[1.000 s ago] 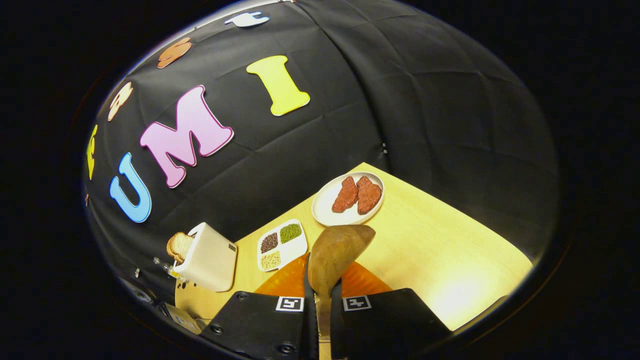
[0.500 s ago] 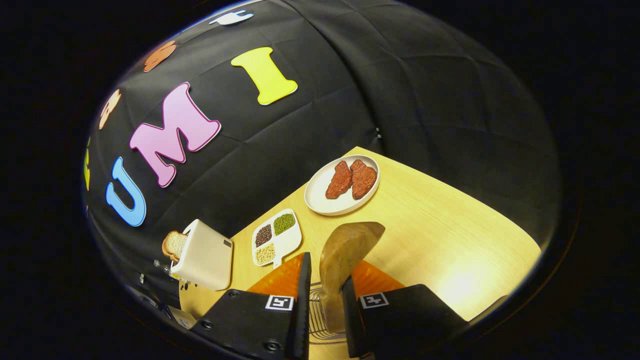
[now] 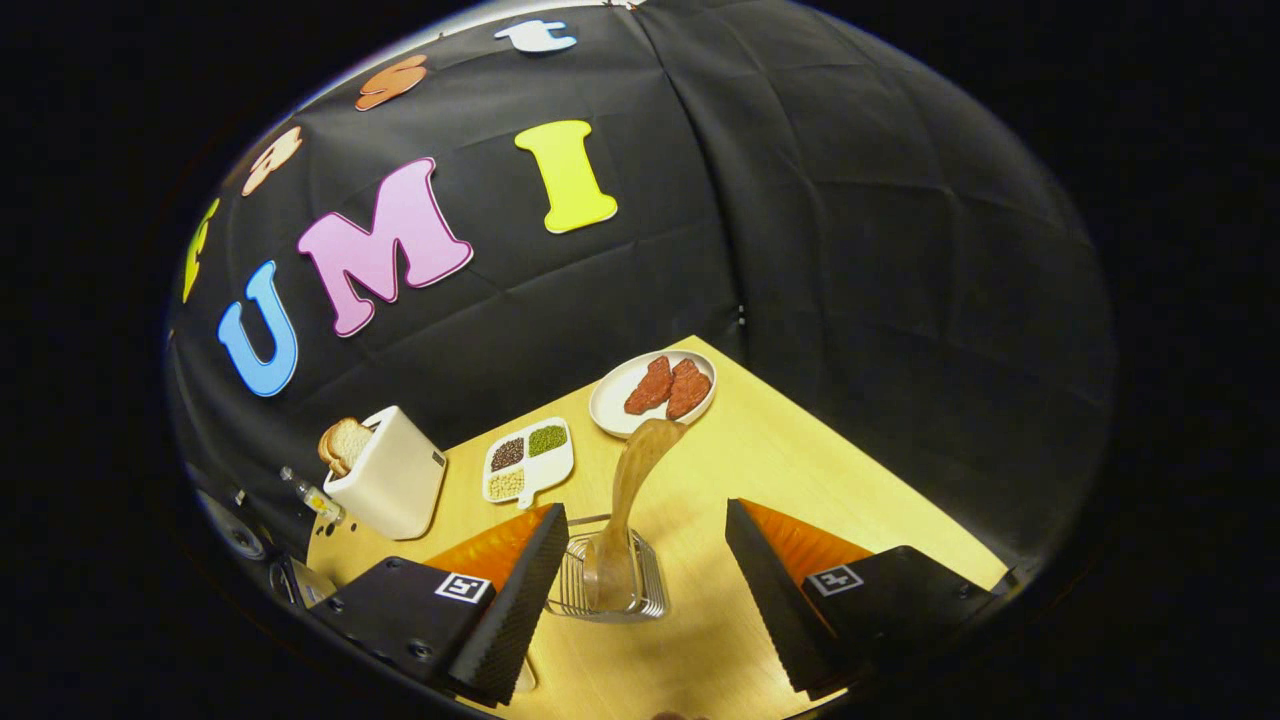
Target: Close the left gripper, press the button to open the rice cooker; take a wooden spoon from the chopstick holder with the right hand, scoop a spoonful of rice and pour it into the rice cooker, then put the wooden spoon back into the chopstick holder.
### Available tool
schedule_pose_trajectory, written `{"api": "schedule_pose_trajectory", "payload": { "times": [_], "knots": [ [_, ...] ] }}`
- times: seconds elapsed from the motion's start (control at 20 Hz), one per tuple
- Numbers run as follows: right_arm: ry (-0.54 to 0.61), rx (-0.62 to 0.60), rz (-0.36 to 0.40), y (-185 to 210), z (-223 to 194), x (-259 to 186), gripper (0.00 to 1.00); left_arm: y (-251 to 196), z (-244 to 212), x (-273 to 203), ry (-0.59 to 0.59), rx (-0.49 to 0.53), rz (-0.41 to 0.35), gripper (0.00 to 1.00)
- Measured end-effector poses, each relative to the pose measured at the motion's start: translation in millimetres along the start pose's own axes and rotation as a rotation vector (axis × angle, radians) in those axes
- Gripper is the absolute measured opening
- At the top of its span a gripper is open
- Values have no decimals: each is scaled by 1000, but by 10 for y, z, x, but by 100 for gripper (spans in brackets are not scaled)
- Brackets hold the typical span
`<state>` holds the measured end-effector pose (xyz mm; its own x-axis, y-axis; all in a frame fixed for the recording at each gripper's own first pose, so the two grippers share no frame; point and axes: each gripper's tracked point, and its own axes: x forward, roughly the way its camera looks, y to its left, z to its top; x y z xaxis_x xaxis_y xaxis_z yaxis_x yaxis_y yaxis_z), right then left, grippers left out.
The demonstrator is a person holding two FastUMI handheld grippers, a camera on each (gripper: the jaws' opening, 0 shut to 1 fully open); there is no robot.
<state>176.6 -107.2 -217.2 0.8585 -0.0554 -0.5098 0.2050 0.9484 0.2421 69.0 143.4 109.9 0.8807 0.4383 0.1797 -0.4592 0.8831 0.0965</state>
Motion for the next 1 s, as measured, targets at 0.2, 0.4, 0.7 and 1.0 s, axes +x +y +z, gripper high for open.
{"api": "schedule_pose_trajectory", "payload": {
  "times": [0.2, 0.4, 0.7, 1.0],
  "knots": [
    [-36, -47, -6, 39, 51, -437, 98, -62, 64, 458, -65, 31, -68, 92],
    [-72, -125, 14, 164, 78, -781, 98, -152, -80, 881, -66, 38, -116, 92],
    [-118, -191, 26, 276, 140, -1102, 98, -208, -202, 1127, -37, 43, -143, 96],
    [-104, -174, 54, 418, 62, -1078, 99, -225, -298, 946, 62, 25, -139, 99]
  ]
}}
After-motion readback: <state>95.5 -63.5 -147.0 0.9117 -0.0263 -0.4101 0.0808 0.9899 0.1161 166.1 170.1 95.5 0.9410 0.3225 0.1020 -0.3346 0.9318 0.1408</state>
